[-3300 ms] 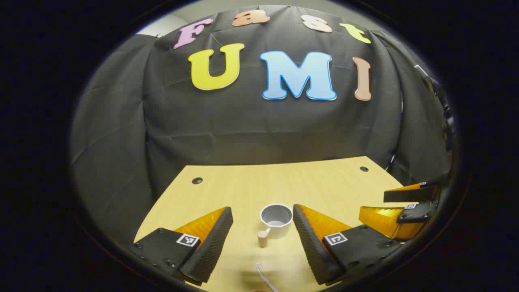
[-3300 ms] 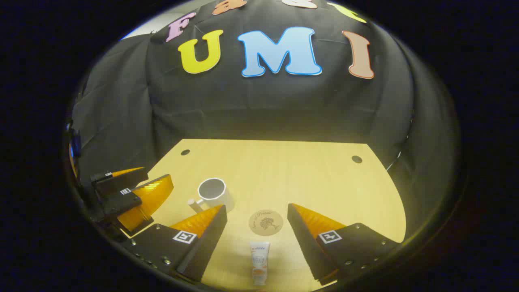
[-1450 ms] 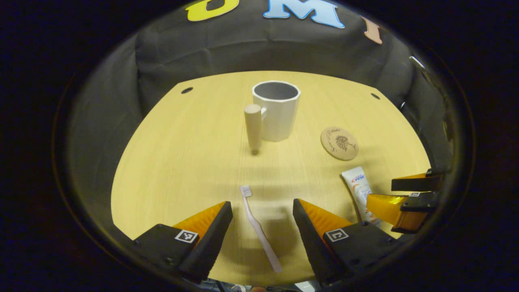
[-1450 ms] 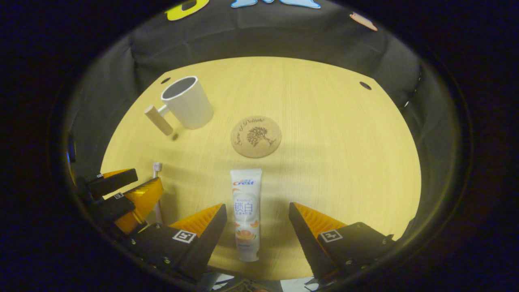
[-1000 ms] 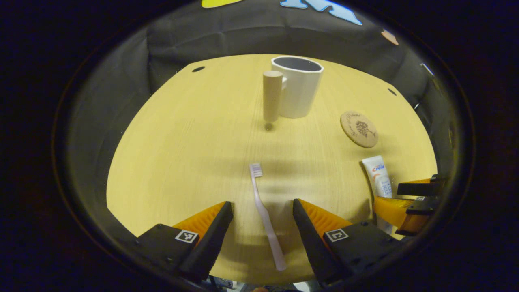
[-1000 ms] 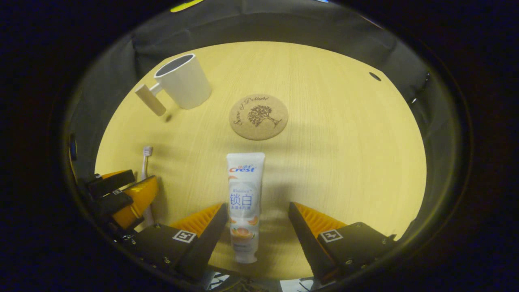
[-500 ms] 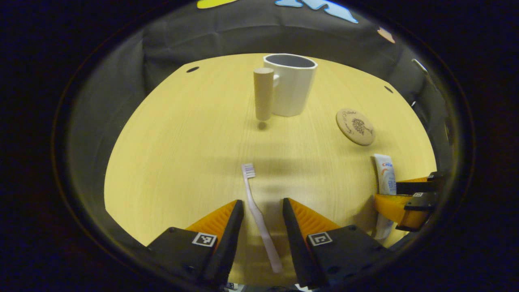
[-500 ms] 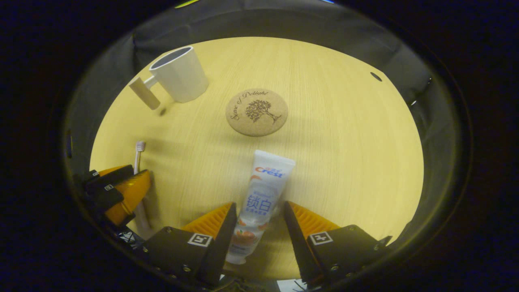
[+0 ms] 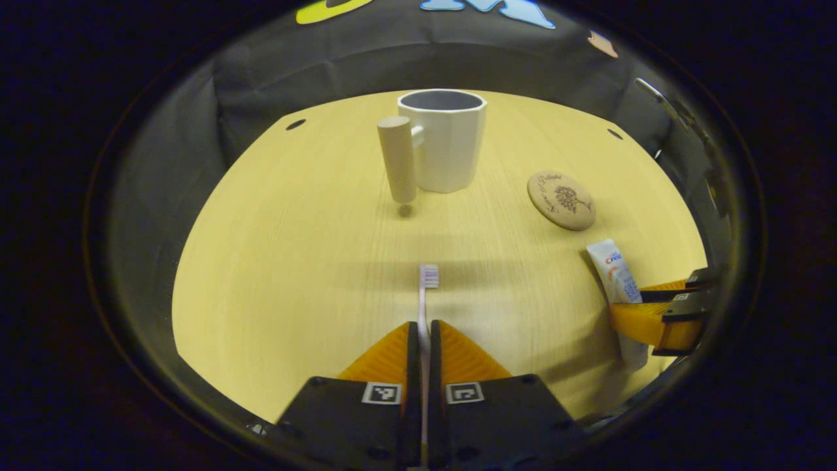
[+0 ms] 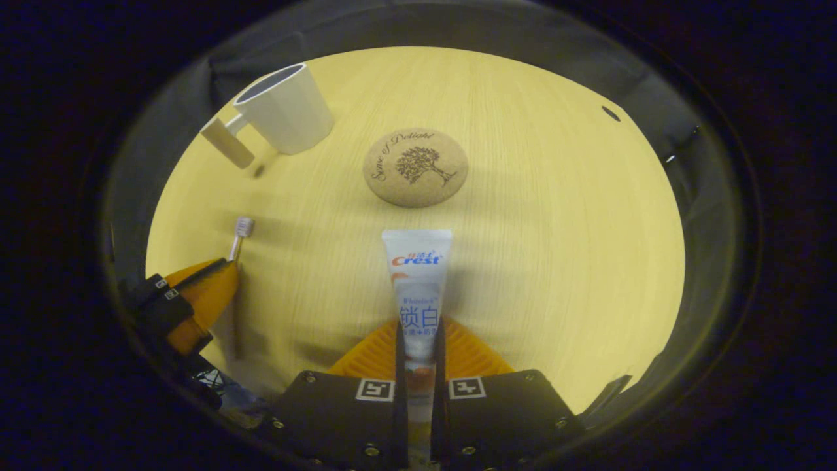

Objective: Put the toothbrush and toothpaste on the desktop into the cup, then pick up the cup and place it on the coaster on the desktop.

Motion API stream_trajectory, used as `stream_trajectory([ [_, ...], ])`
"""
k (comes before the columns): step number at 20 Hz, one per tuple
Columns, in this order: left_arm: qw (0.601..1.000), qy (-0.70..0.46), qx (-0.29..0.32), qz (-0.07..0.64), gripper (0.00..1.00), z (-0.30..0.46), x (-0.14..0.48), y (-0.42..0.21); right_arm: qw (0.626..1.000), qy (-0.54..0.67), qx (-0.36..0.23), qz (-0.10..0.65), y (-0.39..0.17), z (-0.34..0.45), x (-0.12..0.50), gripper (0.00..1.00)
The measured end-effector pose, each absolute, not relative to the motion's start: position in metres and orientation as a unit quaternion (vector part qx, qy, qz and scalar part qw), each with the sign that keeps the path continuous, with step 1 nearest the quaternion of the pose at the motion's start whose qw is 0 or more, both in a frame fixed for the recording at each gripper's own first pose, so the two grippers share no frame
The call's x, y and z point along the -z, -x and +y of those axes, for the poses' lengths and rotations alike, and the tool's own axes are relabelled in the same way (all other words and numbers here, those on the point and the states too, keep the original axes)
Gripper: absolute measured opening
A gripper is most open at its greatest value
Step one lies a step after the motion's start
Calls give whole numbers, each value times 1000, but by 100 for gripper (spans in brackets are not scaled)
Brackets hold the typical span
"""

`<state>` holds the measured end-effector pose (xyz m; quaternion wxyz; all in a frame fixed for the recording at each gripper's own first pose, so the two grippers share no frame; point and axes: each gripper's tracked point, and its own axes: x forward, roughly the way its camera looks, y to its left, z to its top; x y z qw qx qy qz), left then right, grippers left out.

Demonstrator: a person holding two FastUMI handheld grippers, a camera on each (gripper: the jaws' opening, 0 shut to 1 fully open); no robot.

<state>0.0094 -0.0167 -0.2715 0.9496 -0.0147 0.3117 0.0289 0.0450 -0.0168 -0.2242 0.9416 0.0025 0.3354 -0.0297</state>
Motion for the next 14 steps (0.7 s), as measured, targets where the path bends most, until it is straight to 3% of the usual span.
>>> stream_trajectory([
  [1,951,14,-27,307,7,-16,270,-9,943,-10,29,331,-44,-15,220,14],
  [2,951,16,-26,308,7,-16,271,-9,943,-14,26,330,-46,-16,221,8],
  [3,952,18,-25,306,13,-16,270,-9,943,-16,25,331,-46,-16,221,8],
  [5,952,27,-20,304,7,-17,270,-10,944,-17,24,329,-46,-16,222,8],
  [14,971,59,10,230,7,-27,186,-6,946,-22,21,323,-48,-16,220,8],
])
